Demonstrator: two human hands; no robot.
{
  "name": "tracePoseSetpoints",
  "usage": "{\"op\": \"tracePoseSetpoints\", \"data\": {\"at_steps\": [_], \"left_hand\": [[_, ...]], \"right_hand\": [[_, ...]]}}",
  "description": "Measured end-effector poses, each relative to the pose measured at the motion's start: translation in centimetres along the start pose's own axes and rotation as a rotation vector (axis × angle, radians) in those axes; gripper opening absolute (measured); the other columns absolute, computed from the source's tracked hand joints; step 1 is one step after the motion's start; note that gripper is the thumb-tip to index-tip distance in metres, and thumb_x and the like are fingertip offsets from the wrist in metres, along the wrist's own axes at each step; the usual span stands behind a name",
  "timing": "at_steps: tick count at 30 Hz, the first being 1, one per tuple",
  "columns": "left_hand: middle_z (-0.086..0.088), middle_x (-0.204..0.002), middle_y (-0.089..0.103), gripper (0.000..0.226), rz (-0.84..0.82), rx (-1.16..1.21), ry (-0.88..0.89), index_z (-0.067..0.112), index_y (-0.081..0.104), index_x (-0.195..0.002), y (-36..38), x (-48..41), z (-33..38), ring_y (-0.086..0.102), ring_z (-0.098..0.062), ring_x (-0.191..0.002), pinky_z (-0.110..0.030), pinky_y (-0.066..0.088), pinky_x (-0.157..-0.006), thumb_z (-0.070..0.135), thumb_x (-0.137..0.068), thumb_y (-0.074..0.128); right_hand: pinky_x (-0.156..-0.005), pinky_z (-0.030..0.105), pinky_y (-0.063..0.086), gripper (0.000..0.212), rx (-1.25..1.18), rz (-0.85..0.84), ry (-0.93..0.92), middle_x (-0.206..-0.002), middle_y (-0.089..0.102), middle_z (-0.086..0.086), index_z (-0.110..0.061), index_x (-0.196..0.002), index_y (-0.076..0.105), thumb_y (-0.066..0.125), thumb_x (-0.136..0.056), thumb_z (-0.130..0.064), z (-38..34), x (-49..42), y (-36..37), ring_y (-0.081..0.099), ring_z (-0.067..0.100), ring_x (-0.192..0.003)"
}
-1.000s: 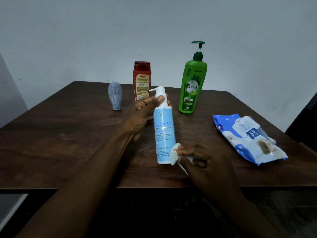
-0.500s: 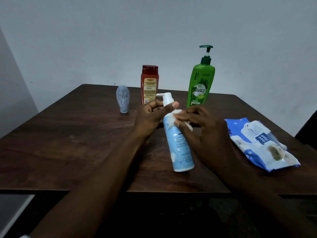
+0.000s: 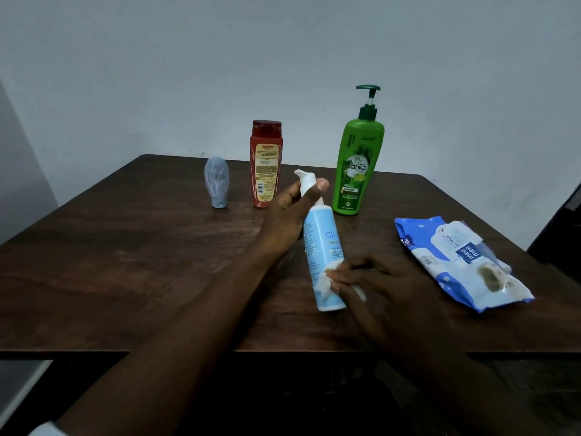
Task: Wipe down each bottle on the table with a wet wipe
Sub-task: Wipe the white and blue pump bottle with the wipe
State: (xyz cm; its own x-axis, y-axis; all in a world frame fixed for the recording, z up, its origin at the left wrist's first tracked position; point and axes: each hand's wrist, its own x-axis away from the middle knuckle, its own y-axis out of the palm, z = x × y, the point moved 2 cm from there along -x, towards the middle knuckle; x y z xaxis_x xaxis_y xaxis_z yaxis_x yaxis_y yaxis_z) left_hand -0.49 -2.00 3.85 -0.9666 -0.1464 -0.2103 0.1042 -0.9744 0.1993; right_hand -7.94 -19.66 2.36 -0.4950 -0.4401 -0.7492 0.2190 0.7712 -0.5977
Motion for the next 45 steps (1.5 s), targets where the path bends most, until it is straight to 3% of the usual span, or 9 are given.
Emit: {"op": "tracePoseSetpoints", "data": {"at_steps": [4, 8, 13, 19, 24, 31, 37, 41, 45], "left_hand": [[0.006, -0.084, 0.071, 0.034, 0.015, -0.089, 0.059, 0.034, 0.072, -0.108, -0.3, -0.2, 0.3, 0.064, -0.008, -0.075, -0.036, 0.053, -0.079, 0.053, -0.102, 0.045], [0.005, -0.104, 0.076, 0.03, -0.026, 0.055, 0.058, 0.037, 0.077, -0.104, -1.4, -0.7, 0.1, 0.067, -0.014, -0.093, -0.049, 0.05, -0.097, 0.048, -0.097, 0.049], [0.0, -0.097, 0.077, 0.022, -0.092, 0.035, 0.067, 0.025, 0.07, -0.116, -2.2, -0.5, 0.6, 0.072, -0.013, -0.086, -0.032, 0.059, -0.076, 0.031, -0.102, 0.054], [0.007, -0.082, 0.075, 0.019, -0.08, 0.052, 0.055, 0.024, 0.069, -0.114, -2.1, -0.1, 0.9, 0.071, -0.007, -0.079, -0.028, 0.058, -0.071, 0.028, -0.101, 0.056], [0.005, -0.096, 0.076, 0.018, -0.022, 0.054, 0.038, 0.026, 0.071, -0.112, -2.2, -0.2, 0.5, 0.073, -0.01, -0.09, -0.029, 0.058, -0.072, 0.031, -0.096, 0.064], [0.008, -0.091, 0.075, 0.018, -0.007, 0.056, 0.056, 0.023, 0.069, -0.112, -1.5, -0.4, 0.5, 0.072, -0.008, -0.087, -0.032, 0.061, -0.075, 0.028, -0.095, 0.066], [0.004, -0.094, 0.076, 0.018, -0.01, 0.046, 0.048, 0.023, 0.071, -0.109, -1.7, -0.4, 0.4, 0.073, -0.013, -0.089, -0.035, 0.062, -0.073, 0.029, -0.091, 0.07], [0.003, -0.093, 0.077, 0.01, -0.012, 0.037, 0.058, 0.023, 0.07, -0.101, -1.7, -0.2, 0.4, 0.073, -0.016, -0.088, -0.038, 0.061, -0.075, 0.025, -0.093, 0.067], [0.0, -0.092, 0.077, 0.008, 0.011, 0.039, 0.053, 0.022, 0.071, -0.099, -1.7, 0.0, 0.5, 0.073, -0.015, -0.085, -0.041, 0.06, -0.079, 0.027, -0.092, 0.069]], "right_hand": [[-0.09, 0.002, 0.039, 0.016, 0.056, 0.037, 0.035, -0.1, 0.071, 0.0, -0.014, -0.1, 0.079, 0.071, -0.087, -0.019, 0.3, -2.8, 0.5, 0.059, -0.001, -0.095], [-0.083, 0.015, 0.05, 0.016, -0.007, 0.088, 0.092, -0.098, 0.07, 0.0, -0.012, -0.101, 0.079, 0.077, -0.085, -0.012, 1.1, -4.3, 1.4, 0.064, 0.005, -0.091], [-0.072, 0.036, 0.056, 0.015, -0.038, 0.131, 0.061, -0.095, 0.07, 0.003, -0.011, -0.101, 0.078, 0.072, -0.088, -0.016, 1.8, -7.6, 0.9, 0.067, 0.014, -0.087], [-0.077, 0.033, 0.057, 0.016, -0.007, 0.069, 0.046, -0.101, 0.07, 0.003, -0.011, -0.102, 0.078, 0.073, -0.089, -0.017, 2.0, -7.0, 0.9, 0.067, 0.012, -0.092], [-0.088, 0.009, 0.048, 0.018, 0.033, -0.02, 0.055, -0.107, 0.068, -0.008, -0.017, -0.102, 0.077, 0.071, -0.088, -0.027, 1.8, -2.0, 0.0, 0.06, 0.0, -0.1], [-0.084, 0.0, 0.043, 0.017, 0.017, -0.036, 0.069, -0.104, 0.063, -0.017, -0.017, -0.096, 0.079, 0.073, -0.08, -0.017, 1.9, 0.7, -0.6, 0.058, -0.017, -0.095], [-0.08, 0.024, 0.055, 0.017, -0.014, -0.004, 0.097, -0.105, 0.07, -0.001, -0.017, -0.105, 0.077, 0.071, -0.09, -0.021, 2.0, -4.6, -0.3, 0.066, 0.007, -0.096], [-0.079, 0.015, 0.054, 0.026, -0.024, 0.012, 0.073, -0.109, 0.069, -0.002, -0.018, -0.112, 0.075, 0.075, -0.087, -0.017, 2.2, -8.7, -0.1, 0.065, 0.005, -0.096], [-0.083, 0.023, 0.053, 0.017, 0.025, -0.011, 0.015, -0.104, 0.069, 0.001, -0.013, -0.104, 0.078, 0.072, -0.088, -0.015, 2.0, -7.7, 0.2, 0.065, 0.008, -0.096]]}}
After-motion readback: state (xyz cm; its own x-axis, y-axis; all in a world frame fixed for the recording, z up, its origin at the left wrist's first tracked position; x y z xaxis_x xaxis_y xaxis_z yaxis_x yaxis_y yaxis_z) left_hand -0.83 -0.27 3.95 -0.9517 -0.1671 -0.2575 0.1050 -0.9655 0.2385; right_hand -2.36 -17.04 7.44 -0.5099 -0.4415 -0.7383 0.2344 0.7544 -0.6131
